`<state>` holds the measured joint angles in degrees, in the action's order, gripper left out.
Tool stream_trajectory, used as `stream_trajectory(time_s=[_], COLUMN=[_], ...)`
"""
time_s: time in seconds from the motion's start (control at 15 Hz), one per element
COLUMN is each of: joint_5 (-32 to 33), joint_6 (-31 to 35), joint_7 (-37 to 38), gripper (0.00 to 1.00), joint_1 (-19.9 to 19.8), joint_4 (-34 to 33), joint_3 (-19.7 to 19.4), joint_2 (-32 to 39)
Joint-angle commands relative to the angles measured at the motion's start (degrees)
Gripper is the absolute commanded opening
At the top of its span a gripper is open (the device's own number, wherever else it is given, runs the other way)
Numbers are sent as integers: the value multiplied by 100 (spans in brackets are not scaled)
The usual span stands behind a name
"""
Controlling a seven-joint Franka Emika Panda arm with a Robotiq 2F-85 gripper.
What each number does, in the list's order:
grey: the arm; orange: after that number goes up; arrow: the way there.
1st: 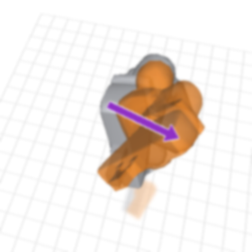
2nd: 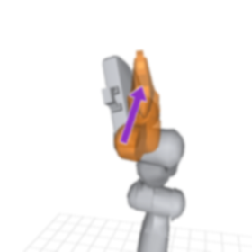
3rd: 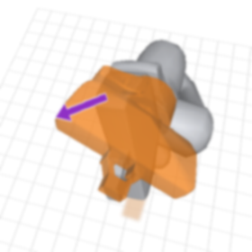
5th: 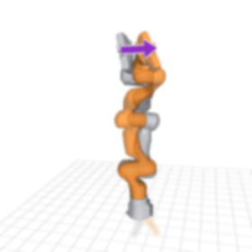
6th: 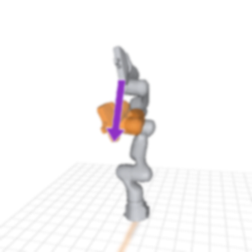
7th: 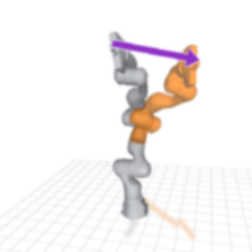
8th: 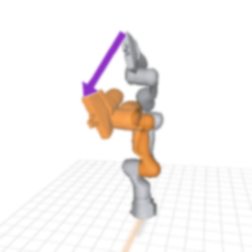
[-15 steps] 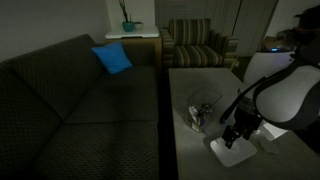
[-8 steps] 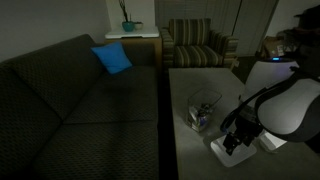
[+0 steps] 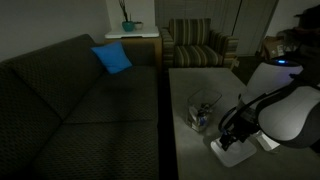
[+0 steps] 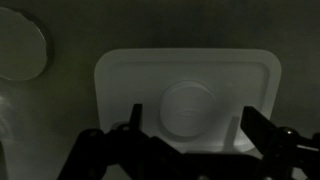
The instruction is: Put the white lid on top of the clear storage jar then press down the button on the lid
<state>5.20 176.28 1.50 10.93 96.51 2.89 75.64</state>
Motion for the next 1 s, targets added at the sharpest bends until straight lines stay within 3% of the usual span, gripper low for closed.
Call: stream_trajectory(time_s=[0.0,0.93], joint_5=[-90,-102], joint_6=[49,-195], joint_7=[-9,10], gripper=[100,100], joint_1=[97,138], joint_4=[-202,-857], joint_3=[-99,-145], joint_2=[125,523])
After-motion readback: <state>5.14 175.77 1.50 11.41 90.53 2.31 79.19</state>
